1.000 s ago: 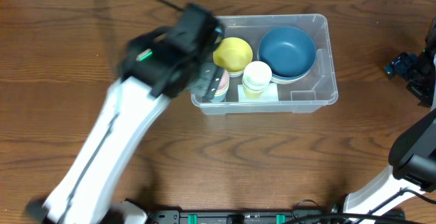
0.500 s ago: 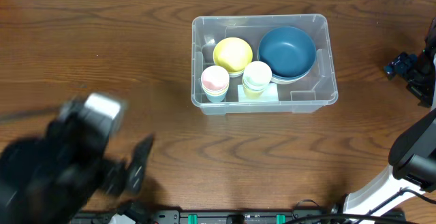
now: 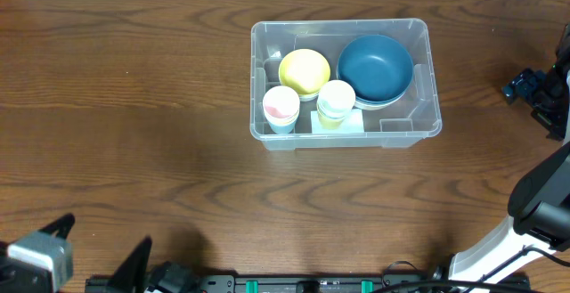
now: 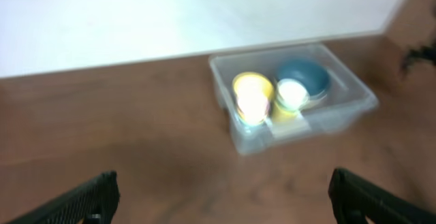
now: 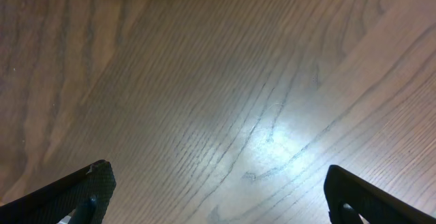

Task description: Pack container

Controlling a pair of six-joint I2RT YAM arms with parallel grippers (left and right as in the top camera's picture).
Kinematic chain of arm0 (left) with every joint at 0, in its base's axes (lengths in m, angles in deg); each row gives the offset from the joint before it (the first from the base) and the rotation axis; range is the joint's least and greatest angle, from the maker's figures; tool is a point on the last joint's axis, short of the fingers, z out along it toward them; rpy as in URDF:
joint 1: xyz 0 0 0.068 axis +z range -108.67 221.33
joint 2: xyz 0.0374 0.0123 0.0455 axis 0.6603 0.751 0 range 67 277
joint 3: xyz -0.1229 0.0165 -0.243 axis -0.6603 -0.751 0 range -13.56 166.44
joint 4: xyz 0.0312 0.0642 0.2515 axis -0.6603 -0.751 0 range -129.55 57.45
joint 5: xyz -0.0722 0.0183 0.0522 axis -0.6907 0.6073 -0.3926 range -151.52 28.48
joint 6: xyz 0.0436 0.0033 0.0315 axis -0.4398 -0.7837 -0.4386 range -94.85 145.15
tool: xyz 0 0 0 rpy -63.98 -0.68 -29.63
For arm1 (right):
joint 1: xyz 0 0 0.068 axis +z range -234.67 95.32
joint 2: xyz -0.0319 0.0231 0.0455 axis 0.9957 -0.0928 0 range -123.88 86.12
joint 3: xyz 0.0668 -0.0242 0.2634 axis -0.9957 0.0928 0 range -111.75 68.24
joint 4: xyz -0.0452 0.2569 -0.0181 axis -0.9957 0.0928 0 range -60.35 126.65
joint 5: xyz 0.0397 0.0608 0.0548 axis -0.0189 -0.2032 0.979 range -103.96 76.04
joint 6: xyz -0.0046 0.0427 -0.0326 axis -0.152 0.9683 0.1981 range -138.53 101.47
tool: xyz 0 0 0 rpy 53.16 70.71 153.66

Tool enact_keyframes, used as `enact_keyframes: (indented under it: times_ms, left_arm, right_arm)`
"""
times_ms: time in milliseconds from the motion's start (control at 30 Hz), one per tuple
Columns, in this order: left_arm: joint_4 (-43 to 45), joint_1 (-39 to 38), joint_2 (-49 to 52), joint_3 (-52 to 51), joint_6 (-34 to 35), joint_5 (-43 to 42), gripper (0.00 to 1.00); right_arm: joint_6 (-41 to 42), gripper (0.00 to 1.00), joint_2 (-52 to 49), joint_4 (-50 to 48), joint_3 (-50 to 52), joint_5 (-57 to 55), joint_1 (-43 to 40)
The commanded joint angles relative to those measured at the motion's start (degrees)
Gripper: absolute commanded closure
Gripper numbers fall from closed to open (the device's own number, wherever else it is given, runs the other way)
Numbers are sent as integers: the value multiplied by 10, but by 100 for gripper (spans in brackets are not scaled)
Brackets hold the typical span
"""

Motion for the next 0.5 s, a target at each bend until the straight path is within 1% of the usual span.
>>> enact_keyframes:
  times_ms: [0,67,167,300,333,400,467]
  left_arm:
    - [83,53,-30,-108,5,11,2]
    - [176,78,-60,-194,5,8,2]
    - [348,108,-112,-343,5,-17,2]
    - [603,132,-178,-543,5,-68,2]
    - [679,138,-197,-602,5,-82,2]
    - [788,148,-225,-690,5,-98,2]
    - [861,155,-250,-761,5,-107,2]
  right_arm:
    - [10,1,3,0,2,-8,0]
    - [10,1,3,0,2,-8,0]
    - [10,1,3,0,2,-8,0]
    - [10,1,3,0,2,-8,0]
    - [10,1,3,0,2,-8,0]
    - [10,1,3,0,2,-8,0]
    - [10,1,3,0,2,-8,0]
